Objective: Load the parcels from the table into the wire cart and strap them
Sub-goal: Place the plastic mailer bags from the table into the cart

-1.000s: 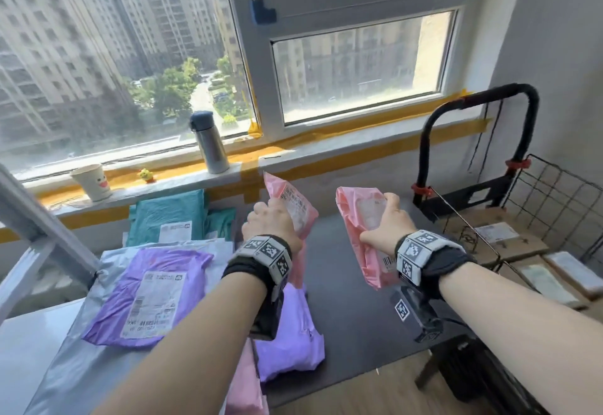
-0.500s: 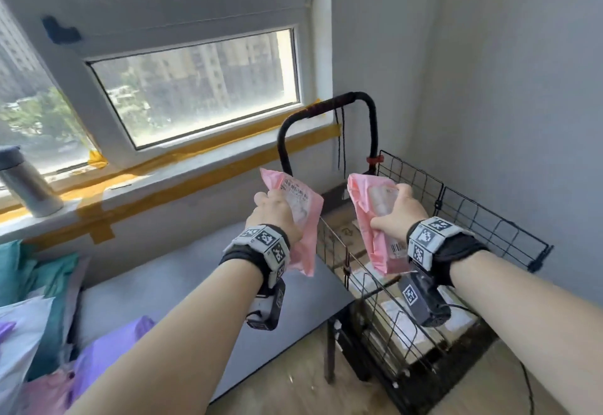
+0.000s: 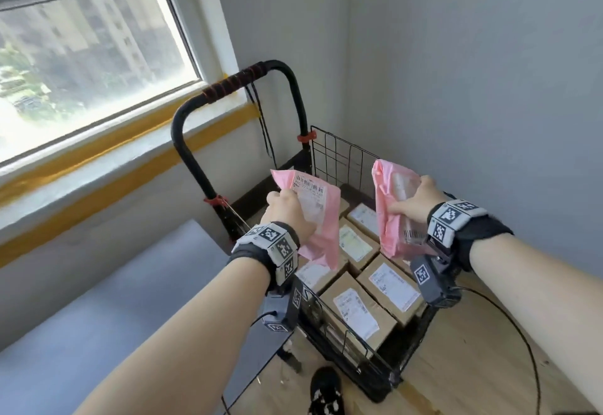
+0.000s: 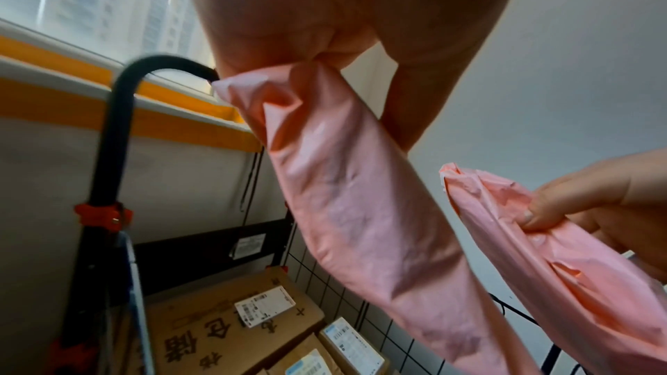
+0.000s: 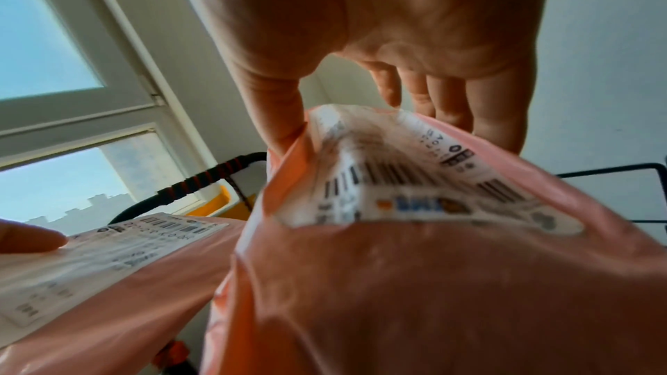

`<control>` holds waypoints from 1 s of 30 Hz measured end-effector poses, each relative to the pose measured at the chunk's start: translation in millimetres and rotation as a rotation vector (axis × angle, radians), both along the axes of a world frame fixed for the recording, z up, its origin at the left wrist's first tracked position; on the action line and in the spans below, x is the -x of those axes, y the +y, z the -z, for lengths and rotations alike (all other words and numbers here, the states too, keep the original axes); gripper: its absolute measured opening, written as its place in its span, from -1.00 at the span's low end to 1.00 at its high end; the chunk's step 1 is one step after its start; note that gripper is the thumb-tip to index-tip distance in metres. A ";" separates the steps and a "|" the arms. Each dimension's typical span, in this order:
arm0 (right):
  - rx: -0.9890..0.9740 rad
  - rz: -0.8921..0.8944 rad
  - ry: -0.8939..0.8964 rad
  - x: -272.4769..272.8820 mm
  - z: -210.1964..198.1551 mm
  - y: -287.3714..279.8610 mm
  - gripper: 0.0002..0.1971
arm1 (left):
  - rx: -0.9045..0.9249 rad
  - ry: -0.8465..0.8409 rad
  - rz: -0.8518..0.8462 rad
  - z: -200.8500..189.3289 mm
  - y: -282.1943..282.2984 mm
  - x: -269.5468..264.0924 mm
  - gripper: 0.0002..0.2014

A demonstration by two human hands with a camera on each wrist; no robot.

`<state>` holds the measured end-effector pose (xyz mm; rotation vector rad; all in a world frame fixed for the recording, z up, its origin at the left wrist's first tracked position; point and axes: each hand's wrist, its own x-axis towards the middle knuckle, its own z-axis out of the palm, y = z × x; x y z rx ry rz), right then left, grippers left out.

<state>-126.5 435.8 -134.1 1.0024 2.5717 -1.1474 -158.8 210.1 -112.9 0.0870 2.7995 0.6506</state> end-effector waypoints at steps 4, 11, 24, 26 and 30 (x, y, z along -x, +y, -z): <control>-0.001 0.096 -0.107 39.8 37.2 17.6 -0.18 | 0.010 -0.082 0.070 32.3 28.0 61.1 -0.34; 0.067 0.293 -0.321 63.6 118.7 32.9 -0.17 | 0.084 -0.203 0.258 87.3 79.8 131.9 -0.31; 0.043 0.533 -0.600 92.0 263.5 96.1 -0.18 | 0.209 -0.389 0.469 201.9 166.0 161.7 -0.36; 0.066 0.518 -0.554 93.4 278.3 105.6 -0.16 | 0.216 -0.401 0.494 217.5 175.7 162.3 -0.37; -0.087 0.479 -0.654 91.7 293.7 117.1 -0.25 | 0.224 -0.425 0.504 250.8 197.6 166.3 -0.36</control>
